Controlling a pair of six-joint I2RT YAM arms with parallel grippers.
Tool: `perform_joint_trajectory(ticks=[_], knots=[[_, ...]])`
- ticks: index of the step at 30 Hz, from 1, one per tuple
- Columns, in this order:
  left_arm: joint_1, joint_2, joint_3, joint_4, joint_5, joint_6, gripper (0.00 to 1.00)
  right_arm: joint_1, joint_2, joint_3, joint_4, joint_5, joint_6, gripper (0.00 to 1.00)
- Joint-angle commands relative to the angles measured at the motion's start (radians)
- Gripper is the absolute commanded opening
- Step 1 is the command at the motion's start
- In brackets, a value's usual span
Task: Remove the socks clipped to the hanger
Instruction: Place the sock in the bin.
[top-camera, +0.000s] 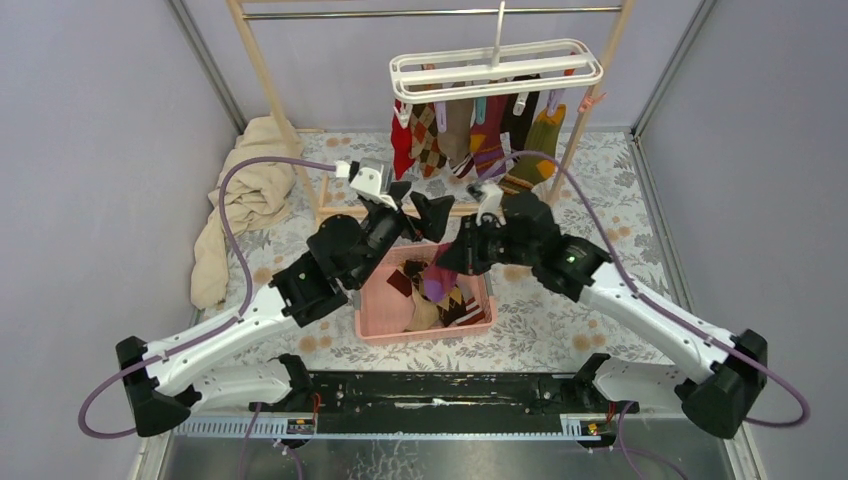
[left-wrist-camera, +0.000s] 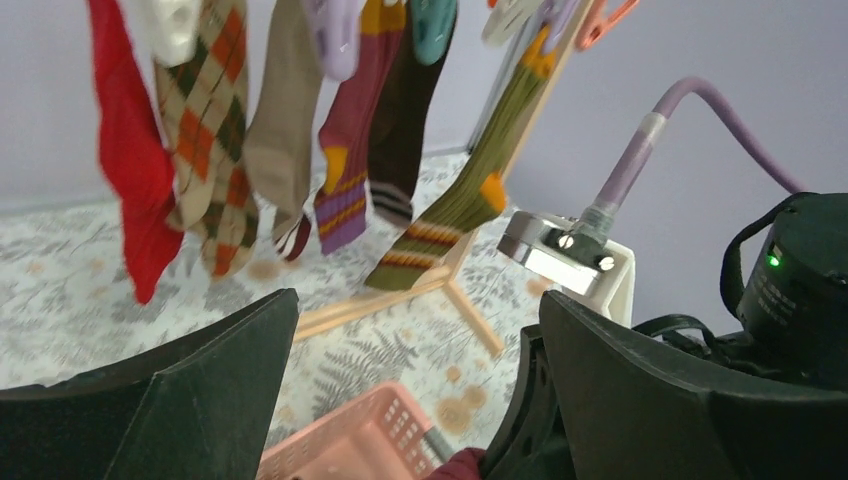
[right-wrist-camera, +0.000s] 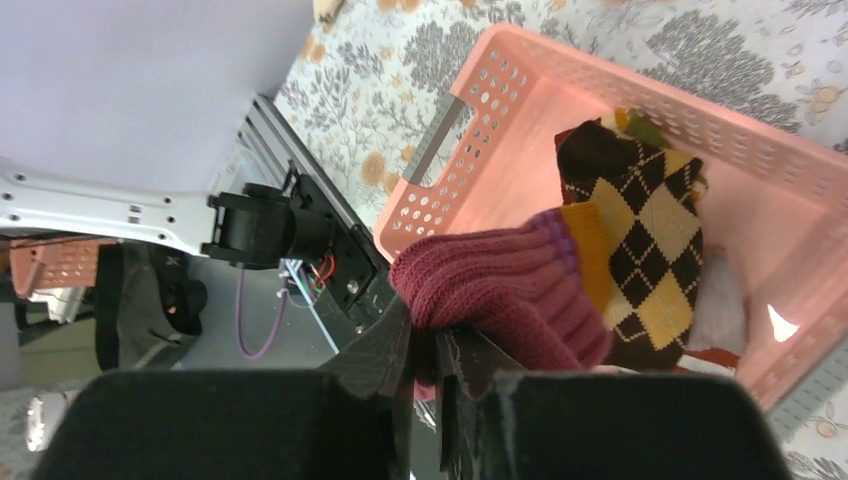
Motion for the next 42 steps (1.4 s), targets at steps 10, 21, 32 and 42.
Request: perform_joint_trajectory(ticks=[10, 21, 32, 42], knots=[[-0.004, -0.148, -0.097, -0.132, -0.14, -0.08, 0.99, 0.246, 0.386, -0.038, 0.366, 0.206, -0.001, 0.0], [-0.004, -0.164, -0.106, -0.177, -0.163, -0.092, 0.99, 0.29, 0.659, 0.032, 0.349, 0.344, -0.052, 0.61], [-0.002, -0.152, -0.1, -0.19, -0.171, -0.086, 0.99, 0.29, 0.302, -0.074, 0.29, 0.399, -0.101, 0.79], [-0.002, -0.12, -0.097, -0.173, -0.153, -0.093, 0.99, -0.047, -0.081, -0.195, 0.208, 0.412, -0.122, 0.77]])
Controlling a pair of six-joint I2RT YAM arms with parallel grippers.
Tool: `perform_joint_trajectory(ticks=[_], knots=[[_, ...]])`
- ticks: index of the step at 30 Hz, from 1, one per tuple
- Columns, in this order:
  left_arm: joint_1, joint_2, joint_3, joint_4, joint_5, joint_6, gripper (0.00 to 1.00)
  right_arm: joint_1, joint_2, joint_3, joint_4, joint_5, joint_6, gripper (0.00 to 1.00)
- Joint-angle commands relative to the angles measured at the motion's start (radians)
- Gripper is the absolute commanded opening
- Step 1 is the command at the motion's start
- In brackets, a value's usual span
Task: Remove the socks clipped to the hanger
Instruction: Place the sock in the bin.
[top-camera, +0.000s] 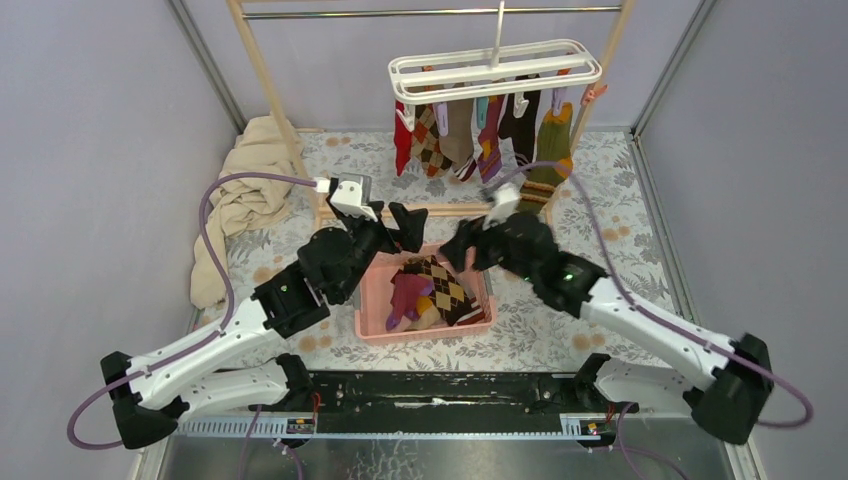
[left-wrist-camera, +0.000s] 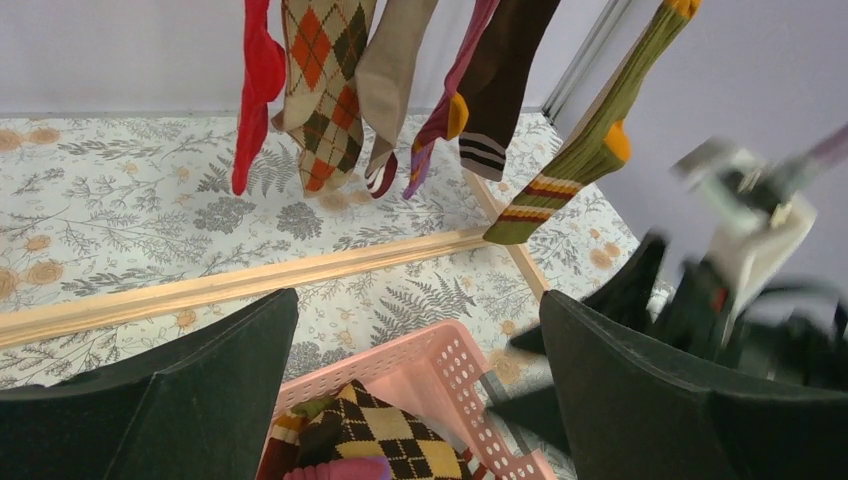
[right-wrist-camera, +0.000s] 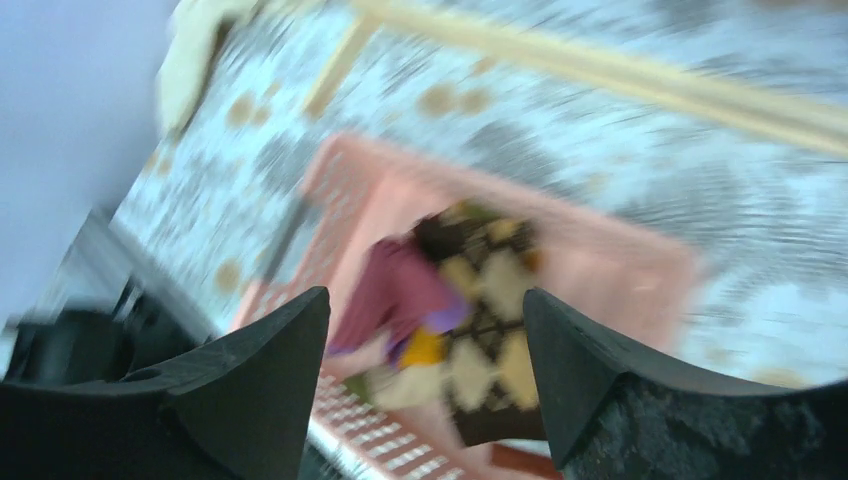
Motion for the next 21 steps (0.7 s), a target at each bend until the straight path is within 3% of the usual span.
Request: perform_joint_trajectory(ticks=[1, 11, 15, 21], knots=[[-0.002, 0.018, 0.001, 0.022, -0.007, -0.013, 0.99, -0.282, -0.112, -0.065, 0.012, -0.04, -0.013, 0.76], [-0.002, 0.047, -0.007, 0.039, 0.029, -0.027, 0.99, -0.776, -0.054, -0.17, 0.301, -0.37, 0.066, 0.71], [-0.002, 0.063, -0.009, 0.042, 0.041, -0.028, 0.99, -0.865, 0.014, -0.187, 0.417, -0.413, 0.123, 0.73], [-0.002, 0.092, -0.006, 0.062, 0.056, -0.027, 0.99, -0.881, 0.113, -0.197, 0.639, -0.488, 0.141, 0.77]])
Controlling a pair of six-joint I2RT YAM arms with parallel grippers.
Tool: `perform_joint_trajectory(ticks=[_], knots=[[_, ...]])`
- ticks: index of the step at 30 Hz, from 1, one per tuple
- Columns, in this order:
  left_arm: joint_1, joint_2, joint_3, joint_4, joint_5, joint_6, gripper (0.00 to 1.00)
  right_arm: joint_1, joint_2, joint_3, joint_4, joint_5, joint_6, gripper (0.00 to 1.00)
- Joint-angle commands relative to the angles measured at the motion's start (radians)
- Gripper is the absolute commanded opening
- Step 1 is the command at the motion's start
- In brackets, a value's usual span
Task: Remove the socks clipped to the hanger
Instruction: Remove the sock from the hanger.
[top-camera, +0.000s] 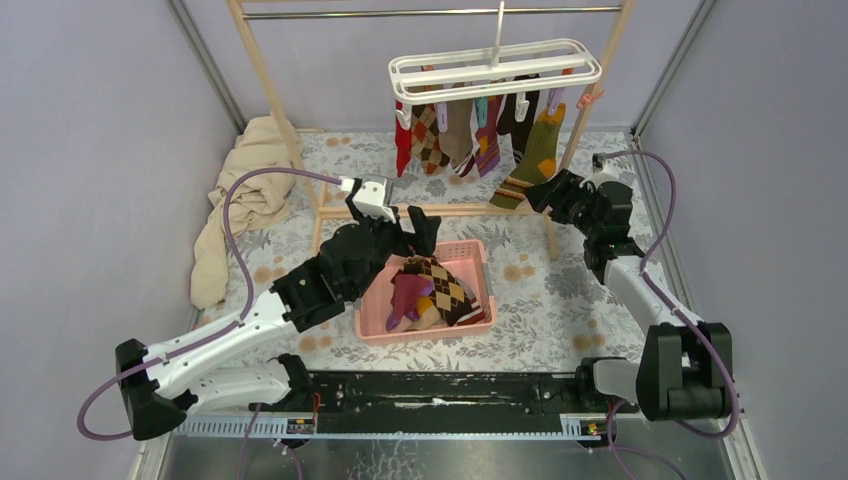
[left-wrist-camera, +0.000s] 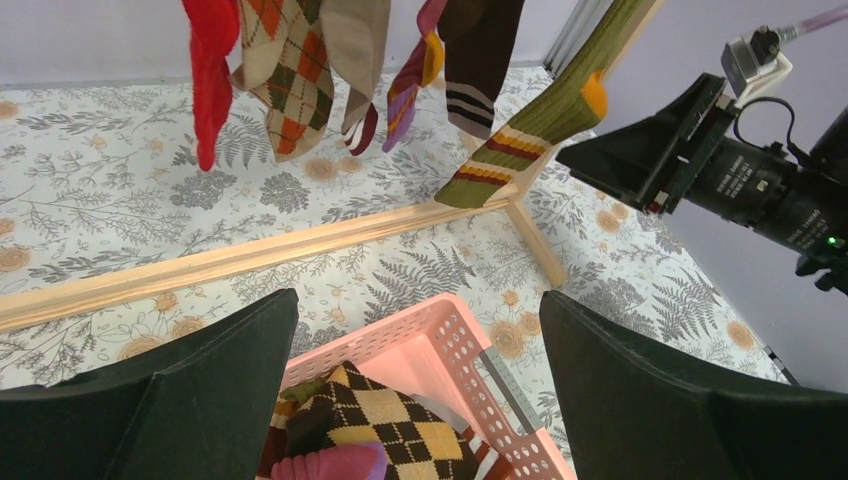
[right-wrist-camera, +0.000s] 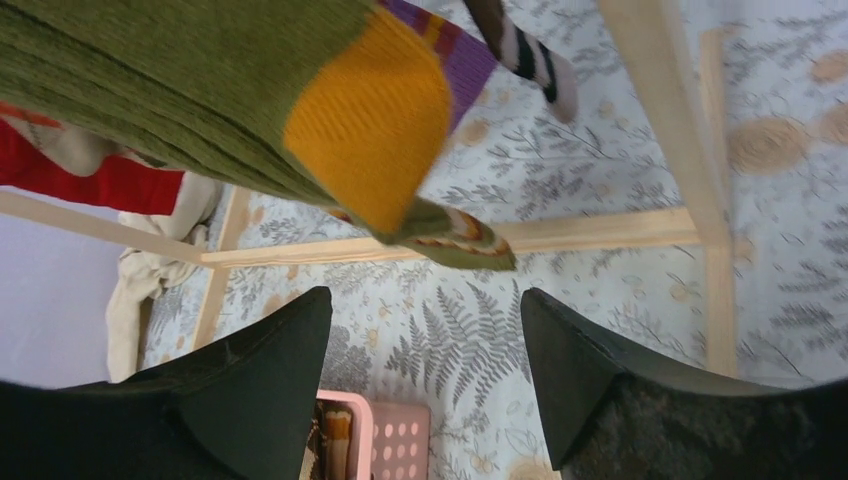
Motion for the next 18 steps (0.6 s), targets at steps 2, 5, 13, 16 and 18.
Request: perform_joint_trajectory(ticks=[2, 5, 13, 16, 18], knots=[[-0.002, 0.017, -0.003, 0.064, 0.016, -0.009, 0.99, -0.005, 0.053, -0.018, 0.341, -0.137, 0.038, 0.77], [-0.002, 0.024, -0.003, 0.068, 0.02, -0.003, 0.99, -0.01, 0.083, -0.025, 0.429, -0.146, 0.049, 0.78], [-0.001, 0.042, -0.004, 0.068, 0.032, -0.004, 0.99, -0.013, 0.088, -0.016, 0.401, -0.053, -0.022, 0.79], [0.0, 0.046, -0.007, 0.07, 0.034, -0.004, 0.99, -0.015, 0.034, -0.038, 0.35, -0.004, -0.059, 0.8], [-0.001, 0.051, -0.007, 0.072, 0.036, -0.003, 0.99, -0.015, 0.013, -0.049, 0.345, 0.017, -0.066, 0.81]])
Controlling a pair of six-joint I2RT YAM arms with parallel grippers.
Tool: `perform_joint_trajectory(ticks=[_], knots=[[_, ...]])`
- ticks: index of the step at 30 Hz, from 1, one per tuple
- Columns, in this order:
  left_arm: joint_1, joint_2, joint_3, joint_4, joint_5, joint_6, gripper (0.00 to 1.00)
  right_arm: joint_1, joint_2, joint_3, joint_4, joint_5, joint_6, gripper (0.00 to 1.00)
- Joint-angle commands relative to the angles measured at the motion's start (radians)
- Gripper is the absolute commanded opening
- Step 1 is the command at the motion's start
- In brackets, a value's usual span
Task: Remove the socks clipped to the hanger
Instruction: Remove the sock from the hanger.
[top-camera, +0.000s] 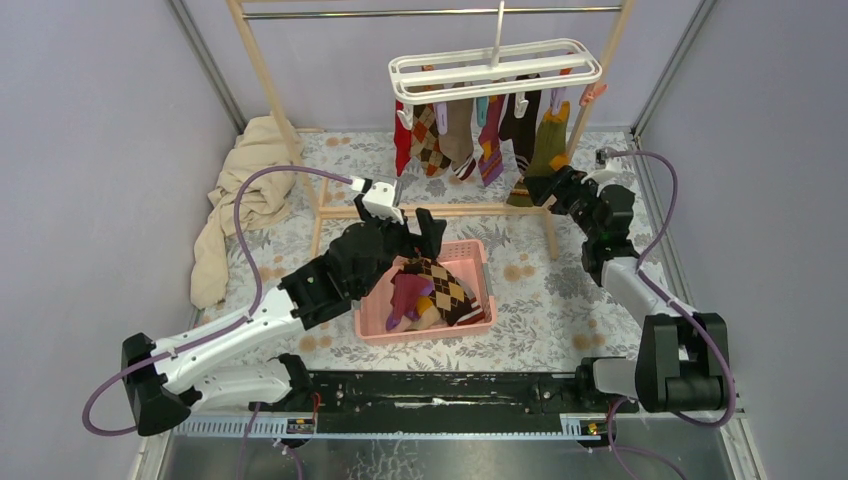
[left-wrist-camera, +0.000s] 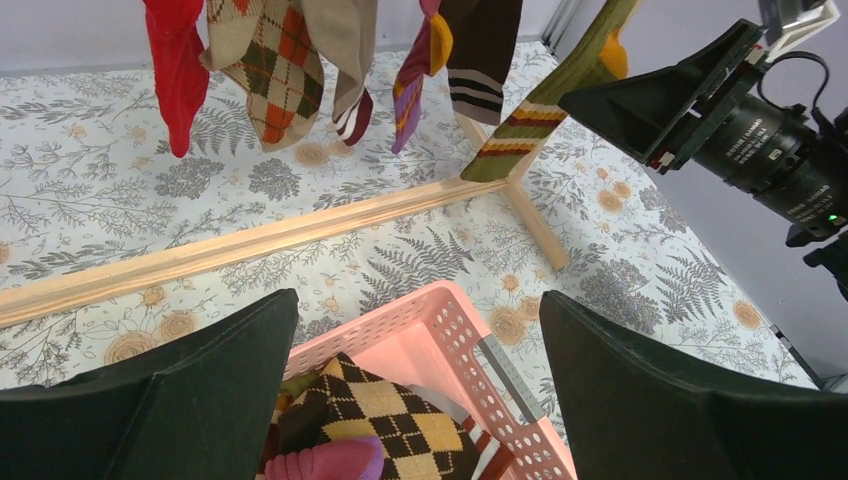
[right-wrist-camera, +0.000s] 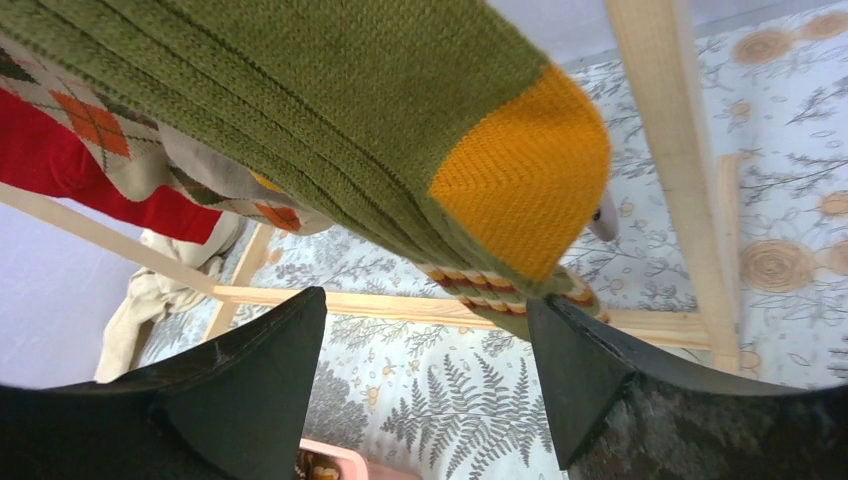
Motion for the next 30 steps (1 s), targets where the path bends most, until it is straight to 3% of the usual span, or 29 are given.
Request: perform_joint_trajectory(ticks=[1, 13, 24, 27, 30], knots=[[0.001, 0.011, -0.005, 0.068, 0.007, -0.002, 0.99, -0.009, -0.069, -0.013, 0.02, 0.07, -0.06, 0.81], [0.007, 0.027, 0.003, 0.065, 0.026, 0.0, 0.99, -0.139, 0.053, -0.034, 0.288, -0.075, 0.1, 0.79], [0.02, 0.047, 0.0, 0.075, 0.046, 0.005, 0.99, -0.145, 0.234, -0.011, 0.685, -0.29, 0.341, 0.74], [0.023, 0.056, 0.004, 0.077, 0.051, 0.005, 0.99, -0.145, 0.275, 0.003, 0.777, -0.33, 0.413, 0.67], [0.024, 0.068, 0.007, 0.083, 0.062, 0.005, 0.99, -0.145, 0.27, -0.015, 0.81, -0.339, 0.46, 0.48]])
